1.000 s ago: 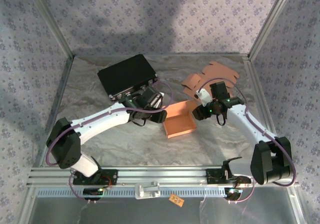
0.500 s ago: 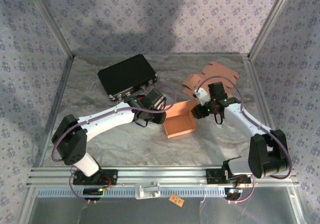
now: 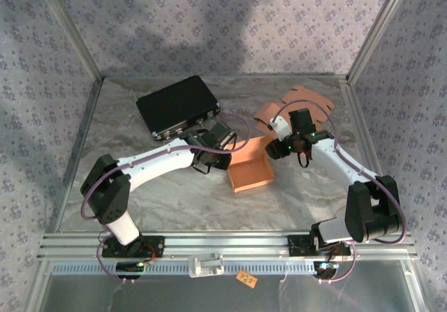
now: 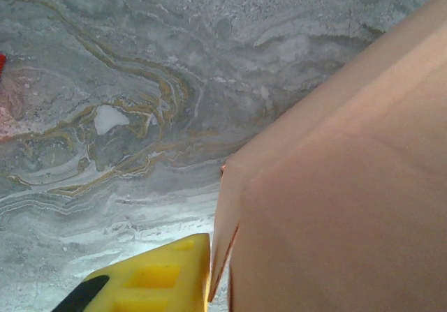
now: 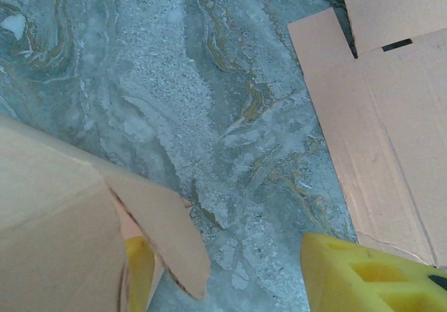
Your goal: Fold the paper box
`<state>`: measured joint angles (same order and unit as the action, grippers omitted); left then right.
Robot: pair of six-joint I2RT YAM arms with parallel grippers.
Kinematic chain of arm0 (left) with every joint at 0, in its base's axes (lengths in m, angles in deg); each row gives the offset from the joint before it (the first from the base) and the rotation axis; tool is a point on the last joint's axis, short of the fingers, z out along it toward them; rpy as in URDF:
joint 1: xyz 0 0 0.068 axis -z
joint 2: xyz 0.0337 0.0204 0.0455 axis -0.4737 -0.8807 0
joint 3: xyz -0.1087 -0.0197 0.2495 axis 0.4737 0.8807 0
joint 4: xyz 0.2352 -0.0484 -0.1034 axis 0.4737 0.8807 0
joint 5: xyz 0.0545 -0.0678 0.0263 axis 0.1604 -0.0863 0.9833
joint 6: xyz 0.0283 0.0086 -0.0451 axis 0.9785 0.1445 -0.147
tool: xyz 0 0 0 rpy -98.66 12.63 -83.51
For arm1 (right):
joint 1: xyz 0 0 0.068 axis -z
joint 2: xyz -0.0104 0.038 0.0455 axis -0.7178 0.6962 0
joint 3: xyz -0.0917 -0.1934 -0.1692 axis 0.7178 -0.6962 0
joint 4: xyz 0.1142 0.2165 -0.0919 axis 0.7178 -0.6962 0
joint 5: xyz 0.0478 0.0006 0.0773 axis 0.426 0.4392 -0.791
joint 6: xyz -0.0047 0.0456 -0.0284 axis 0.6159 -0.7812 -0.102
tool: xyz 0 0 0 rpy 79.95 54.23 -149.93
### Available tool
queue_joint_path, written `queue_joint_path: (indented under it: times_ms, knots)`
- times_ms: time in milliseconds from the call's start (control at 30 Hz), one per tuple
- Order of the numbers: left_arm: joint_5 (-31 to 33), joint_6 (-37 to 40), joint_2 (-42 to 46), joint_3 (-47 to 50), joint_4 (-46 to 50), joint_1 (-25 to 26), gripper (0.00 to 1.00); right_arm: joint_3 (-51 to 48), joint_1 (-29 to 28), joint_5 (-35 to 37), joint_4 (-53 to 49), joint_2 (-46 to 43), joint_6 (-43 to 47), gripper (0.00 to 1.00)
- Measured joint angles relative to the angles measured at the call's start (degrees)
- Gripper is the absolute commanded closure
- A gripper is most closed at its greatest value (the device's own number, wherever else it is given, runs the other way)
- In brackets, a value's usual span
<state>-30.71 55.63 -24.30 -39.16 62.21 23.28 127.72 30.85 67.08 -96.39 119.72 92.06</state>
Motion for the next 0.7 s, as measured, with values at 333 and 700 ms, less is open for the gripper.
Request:
queue_joint_path:
  times_ms: [333, 700]
  knots:
    - [0.1, 0.9, -0.7, -0.5, 0.0, 0.0, 0.90, 0.0, 1.7, -1.7, -1.7, -1.9, 1.2, 0.42]
    - [0.1, 1.4, -1.7, -1.4, 0.1, 0.0, 0.91, 1.8, 1.7, -3.5, -1.8, 1.6, 1.6, 0.55]
